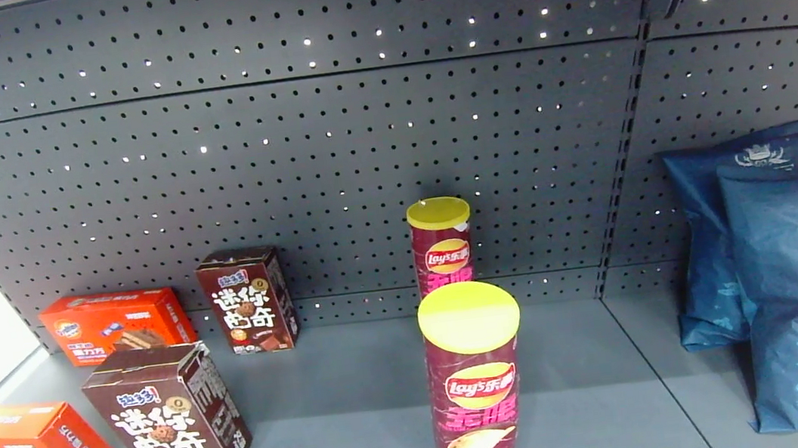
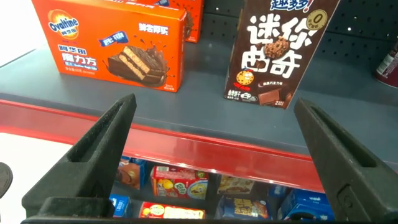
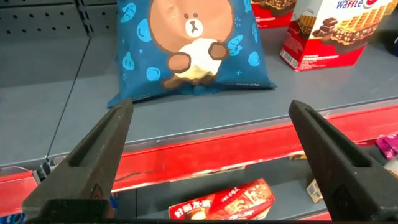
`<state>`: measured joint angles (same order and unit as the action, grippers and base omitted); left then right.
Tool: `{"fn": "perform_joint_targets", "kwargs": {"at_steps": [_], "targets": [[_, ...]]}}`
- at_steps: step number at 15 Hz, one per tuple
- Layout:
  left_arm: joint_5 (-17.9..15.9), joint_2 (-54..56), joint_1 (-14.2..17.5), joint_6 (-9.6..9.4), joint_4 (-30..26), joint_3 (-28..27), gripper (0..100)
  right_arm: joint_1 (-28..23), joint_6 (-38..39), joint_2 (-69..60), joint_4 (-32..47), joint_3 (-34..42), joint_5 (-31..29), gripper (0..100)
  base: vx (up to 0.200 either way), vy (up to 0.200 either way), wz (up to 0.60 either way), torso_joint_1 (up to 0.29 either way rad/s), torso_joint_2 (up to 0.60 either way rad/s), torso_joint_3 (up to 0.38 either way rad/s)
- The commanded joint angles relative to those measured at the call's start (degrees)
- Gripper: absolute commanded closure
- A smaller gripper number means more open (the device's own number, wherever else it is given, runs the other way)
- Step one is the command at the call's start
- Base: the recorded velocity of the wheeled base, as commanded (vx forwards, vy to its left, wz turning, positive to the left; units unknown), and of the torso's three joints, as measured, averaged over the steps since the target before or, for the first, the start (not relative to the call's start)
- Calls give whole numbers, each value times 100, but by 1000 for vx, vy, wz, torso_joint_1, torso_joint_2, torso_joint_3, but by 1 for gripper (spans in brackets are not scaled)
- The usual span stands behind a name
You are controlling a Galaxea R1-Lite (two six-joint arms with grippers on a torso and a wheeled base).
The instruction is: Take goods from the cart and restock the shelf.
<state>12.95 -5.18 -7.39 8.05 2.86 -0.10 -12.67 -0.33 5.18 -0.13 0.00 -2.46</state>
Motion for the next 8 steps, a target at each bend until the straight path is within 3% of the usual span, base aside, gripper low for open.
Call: {"fn": "perform_joint_targets", "kwargs": {"at_steps": [1, 5, 8], "targets": [[6, 0, 0, -5, 12, 1, 0, 1, -2, 9, -4, 0, 0, 0, 0, 0, 0, 0, 0, 0], [-3, 0, 0, -5, 12, 1, 0, 10, -2, 9, -4, 0, -9, 0, 0, 0, 0, 0, 0, 0], [-20, -9, 0, -14, 4, 1, 0, 1205, -11, 150, 31, -9, -9, 0, 0, 0, 0, 0, 0, 0]]}}
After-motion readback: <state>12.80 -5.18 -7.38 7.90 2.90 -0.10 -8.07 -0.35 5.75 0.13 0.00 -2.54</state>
